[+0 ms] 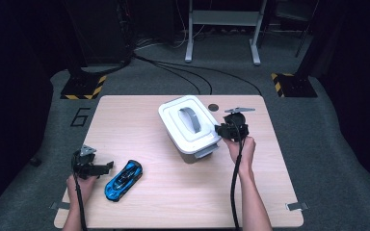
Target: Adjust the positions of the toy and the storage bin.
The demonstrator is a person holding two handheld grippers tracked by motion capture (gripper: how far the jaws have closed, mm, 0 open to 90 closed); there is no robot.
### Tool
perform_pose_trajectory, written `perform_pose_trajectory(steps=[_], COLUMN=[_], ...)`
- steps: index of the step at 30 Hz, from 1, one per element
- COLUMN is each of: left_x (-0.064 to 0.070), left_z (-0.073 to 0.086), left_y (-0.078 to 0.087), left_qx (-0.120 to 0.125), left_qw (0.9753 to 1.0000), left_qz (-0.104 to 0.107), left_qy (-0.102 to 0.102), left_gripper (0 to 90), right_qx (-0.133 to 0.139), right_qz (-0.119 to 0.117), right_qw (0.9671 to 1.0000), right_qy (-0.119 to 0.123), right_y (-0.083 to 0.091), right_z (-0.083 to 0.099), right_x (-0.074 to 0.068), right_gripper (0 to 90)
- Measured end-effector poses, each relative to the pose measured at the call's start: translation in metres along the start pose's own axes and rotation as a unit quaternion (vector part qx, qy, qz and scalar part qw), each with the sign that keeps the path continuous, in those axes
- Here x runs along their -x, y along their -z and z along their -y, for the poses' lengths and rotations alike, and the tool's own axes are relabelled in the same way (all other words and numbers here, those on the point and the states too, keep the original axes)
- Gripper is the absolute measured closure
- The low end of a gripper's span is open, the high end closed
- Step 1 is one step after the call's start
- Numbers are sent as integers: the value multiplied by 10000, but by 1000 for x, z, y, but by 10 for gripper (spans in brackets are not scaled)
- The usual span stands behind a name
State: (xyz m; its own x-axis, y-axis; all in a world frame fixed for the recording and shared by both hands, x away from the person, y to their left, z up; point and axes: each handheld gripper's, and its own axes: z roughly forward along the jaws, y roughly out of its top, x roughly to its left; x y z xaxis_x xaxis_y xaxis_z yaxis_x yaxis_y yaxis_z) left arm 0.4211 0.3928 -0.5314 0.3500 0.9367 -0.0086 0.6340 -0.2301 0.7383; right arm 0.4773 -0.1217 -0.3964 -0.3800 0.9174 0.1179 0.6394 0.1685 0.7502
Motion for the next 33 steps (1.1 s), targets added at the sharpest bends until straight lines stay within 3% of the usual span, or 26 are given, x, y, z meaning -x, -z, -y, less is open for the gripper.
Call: perform_pose_trajectory(steps=[11,23,33], left_x=[0,0,0], left_z=[0,0,0], left_y=[0,0,0], left_qx=[2,-14,0], left_qw=[10000,10000,10000], left_qz=[0,9,5], left_qy=[0,-7,-5], left_gripper=[50,50,51], right_qx=[0,16,-34], right_qz=[-114,-387,-649], right_qw=[9999,9990,9977], right_qy=[93,227,202], right_y=[10,15,18], right_z=[11,22,26], right_x=[-8,-26,-39], right_gripper=[668,633,618])
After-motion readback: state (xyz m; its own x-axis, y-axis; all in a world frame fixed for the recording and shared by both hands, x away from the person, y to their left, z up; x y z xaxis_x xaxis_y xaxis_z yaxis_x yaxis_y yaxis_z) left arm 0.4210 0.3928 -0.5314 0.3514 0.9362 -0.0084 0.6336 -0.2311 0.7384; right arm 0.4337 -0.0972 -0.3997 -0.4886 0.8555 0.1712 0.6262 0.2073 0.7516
